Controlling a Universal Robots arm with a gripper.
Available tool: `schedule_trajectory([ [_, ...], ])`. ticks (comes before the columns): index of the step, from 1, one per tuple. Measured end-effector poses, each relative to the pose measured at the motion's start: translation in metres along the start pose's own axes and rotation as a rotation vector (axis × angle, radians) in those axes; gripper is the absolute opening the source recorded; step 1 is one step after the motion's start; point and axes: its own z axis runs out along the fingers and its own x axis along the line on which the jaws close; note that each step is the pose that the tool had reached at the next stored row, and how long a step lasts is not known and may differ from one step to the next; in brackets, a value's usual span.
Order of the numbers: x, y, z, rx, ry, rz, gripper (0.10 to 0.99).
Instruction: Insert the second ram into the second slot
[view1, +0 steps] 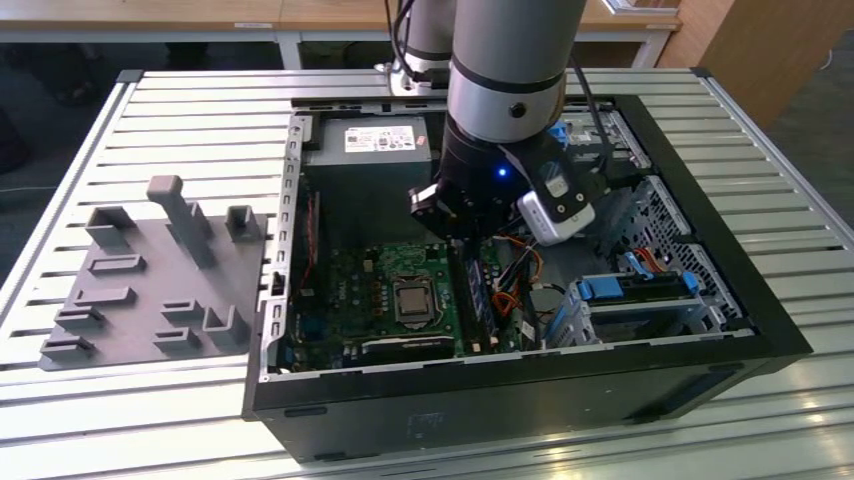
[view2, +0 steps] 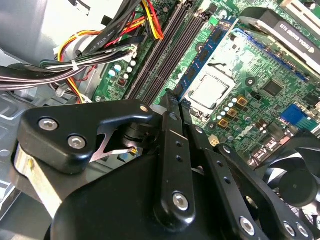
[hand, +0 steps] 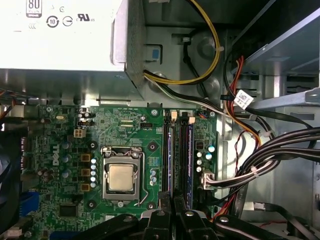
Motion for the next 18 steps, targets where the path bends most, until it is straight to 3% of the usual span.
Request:
schedule_trajectory([
  [18, -0.0001, -0.0001, 0.0087, 0.000, 0.0005, 0.000, 0.137],
])
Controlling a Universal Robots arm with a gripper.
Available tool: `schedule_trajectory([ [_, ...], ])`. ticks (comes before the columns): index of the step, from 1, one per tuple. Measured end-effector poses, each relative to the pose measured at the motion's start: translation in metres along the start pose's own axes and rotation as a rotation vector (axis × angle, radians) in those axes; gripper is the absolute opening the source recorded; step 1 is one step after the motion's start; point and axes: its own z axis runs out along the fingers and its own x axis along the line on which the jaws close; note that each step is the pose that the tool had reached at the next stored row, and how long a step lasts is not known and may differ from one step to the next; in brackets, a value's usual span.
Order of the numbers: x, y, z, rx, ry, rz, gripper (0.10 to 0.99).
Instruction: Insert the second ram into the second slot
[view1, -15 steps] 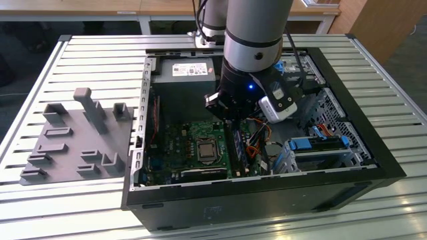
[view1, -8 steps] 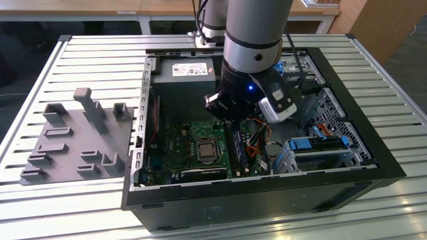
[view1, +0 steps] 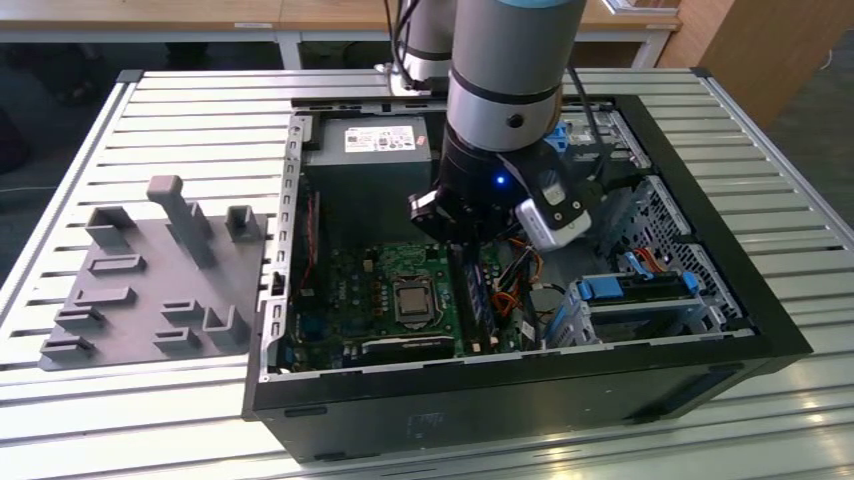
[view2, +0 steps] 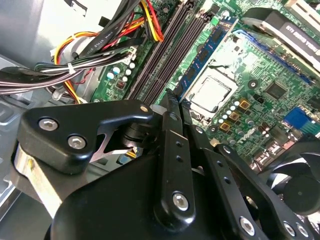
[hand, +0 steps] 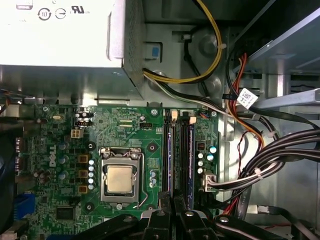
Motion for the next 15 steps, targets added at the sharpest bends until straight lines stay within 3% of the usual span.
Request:
schedule_trajectory([
  [15, -0.0028, -0.0002, 0.0150, -0.001, 0.0057, 0.000, 0.137],
])
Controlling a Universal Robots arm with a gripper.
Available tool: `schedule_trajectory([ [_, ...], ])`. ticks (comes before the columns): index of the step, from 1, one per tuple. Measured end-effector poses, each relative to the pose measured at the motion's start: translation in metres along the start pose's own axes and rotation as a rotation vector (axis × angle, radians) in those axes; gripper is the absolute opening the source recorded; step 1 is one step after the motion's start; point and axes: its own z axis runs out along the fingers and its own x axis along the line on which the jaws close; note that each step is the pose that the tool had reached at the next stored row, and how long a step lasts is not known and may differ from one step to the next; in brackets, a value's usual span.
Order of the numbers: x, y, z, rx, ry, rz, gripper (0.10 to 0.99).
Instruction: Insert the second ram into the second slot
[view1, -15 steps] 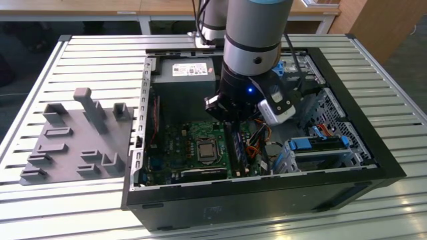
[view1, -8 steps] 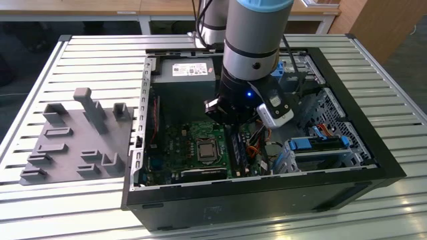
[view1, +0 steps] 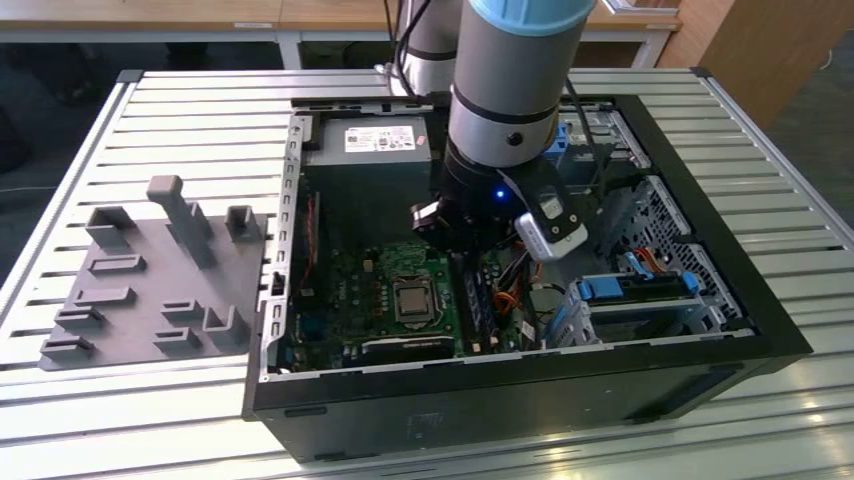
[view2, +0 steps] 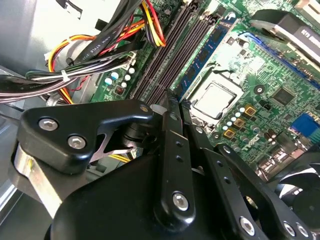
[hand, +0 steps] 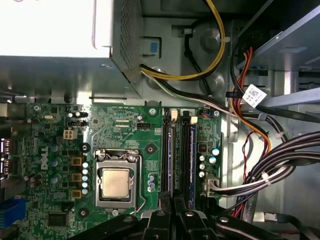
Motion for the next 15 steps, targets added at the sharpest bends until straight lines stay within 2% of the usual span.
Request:
schedule_trajectory([
  [6, -0.0001, -0.0001, 0.0060, -0.002, -0.0001, -0.001, 0.137],
  [15, -0.0001, -0.0001, 0.0085, -0.002, -0.0001, 0.000, 0.137],
])
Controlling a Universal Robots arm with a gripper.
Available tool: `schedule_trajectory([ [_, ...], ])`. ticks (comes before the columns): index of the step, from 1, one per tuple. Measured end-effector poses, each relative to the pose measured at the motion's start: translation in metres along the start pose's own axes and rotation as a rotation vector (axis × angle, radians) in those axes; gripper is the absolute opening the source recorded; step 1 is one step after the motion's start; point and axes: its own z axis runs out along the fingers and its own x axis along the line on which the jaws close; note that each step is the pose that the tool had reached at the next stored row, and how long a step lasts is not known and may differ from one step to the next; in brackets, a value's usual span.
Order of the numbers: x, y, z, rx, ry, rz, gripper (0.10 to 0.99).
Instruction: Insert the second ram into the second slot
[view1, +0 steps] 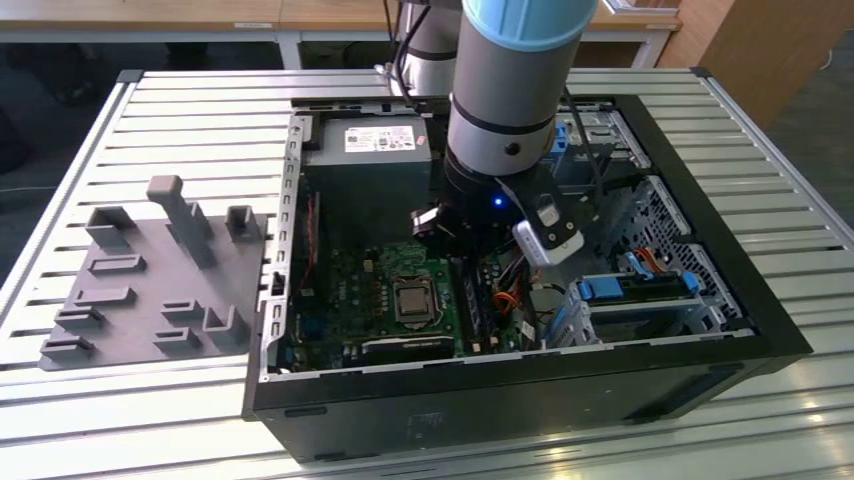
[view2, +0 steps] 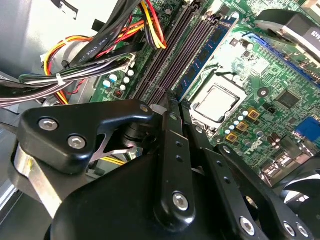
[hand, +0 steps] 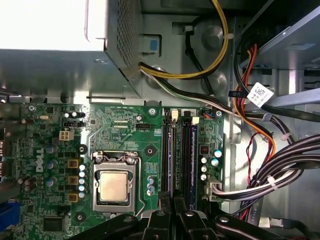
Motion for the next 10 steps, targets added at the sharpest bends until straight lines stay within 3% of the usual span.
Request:
schedule_trajectory([
  [10, 0.0000, 0.0000, 0.0002, 0.000, 0.0000, 0.000, 0.137],
])
